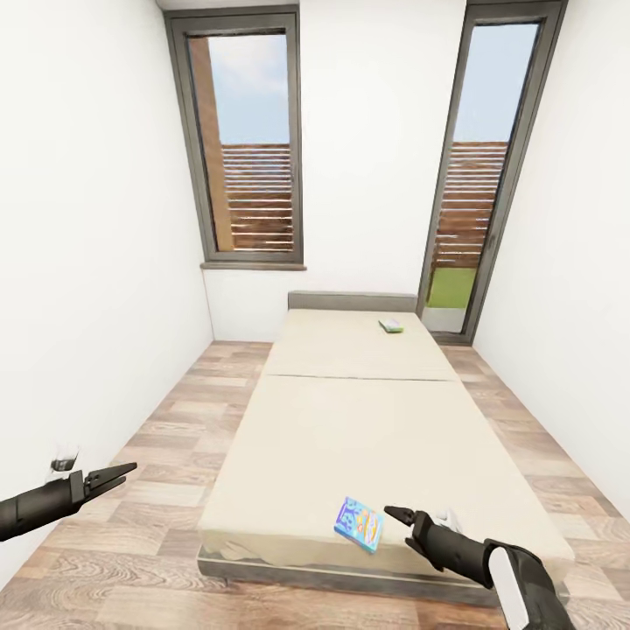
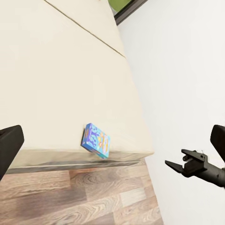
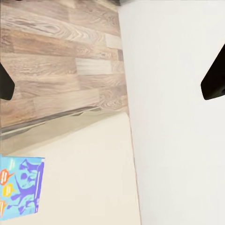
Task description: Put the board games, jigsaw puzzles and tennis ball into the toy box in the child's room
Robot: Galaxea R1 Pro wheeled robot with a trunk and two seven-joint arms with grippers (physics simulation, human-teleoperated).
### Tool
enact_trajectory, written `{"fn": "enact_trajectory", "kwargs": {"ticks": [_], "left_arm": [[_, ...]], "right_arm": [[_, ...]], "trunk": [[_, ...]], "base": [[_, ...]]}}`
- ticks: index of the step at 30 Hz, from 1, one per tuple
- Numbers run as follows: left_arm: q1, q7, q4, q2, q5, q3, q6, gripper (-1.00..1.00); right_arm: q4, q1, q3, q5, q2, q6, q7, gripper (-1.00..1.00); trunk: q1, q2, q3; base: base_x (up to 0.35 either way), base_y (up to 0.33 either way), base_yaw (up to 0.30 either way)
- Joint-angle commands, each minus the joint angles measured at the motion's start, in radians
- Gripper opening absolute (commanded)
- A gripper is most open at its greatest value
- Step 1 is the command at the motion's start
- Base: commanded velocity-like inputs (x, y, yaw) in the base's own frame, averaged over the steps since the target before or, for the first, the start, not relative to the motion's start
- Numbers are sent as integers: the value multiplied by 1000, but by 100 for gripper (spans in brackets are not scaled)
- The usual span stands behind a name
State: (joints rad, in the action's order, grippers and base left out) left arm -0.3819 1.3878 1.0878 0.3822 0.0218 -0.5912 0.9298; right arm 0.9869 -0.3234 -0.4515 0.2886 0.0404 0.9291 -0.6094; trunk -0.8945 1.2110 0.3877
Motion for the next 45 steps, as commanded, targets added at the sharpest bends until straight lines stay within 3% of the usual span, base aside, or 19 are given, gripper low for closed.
{"fn": "enact_trajectory", "kwargs": {"ticks": [1,5,10,28,40,45], "left_arm": [[-1,5,0,0,2,-1,11,100],[-1,4,0,0,3,0,11,100],[-1,1,0,-1,3,1,11,100],[-1,-7,0,0,3,1,11,100],[-1,-8,0,0,3,1,11,100],[-1,-22,0,-1,2,2,10,100]], "right_arm": [[-37,-16,-4,-4,1,5,-5,100],[-135,-54,-6,-4,-6,-3,-4,100],[-188,-71,-9,-2,-12,-15,-4,100],[-197,-74,-63,-5,-7,-15,0,100],[-198,-74,-67,-1,-1,-16,73,100],[-198,-74,-97,14,-1,-16,75,100]], "trunk": [[-4,8,4],[-19,36,17],[-38,71,33],[-107,197,89],[-153,281,127],[-173,316,142]], "base": [[0,0,0],[0,0,0],[0,0,0],[0,0,0],[0,0,0],[0,0,0]]}}
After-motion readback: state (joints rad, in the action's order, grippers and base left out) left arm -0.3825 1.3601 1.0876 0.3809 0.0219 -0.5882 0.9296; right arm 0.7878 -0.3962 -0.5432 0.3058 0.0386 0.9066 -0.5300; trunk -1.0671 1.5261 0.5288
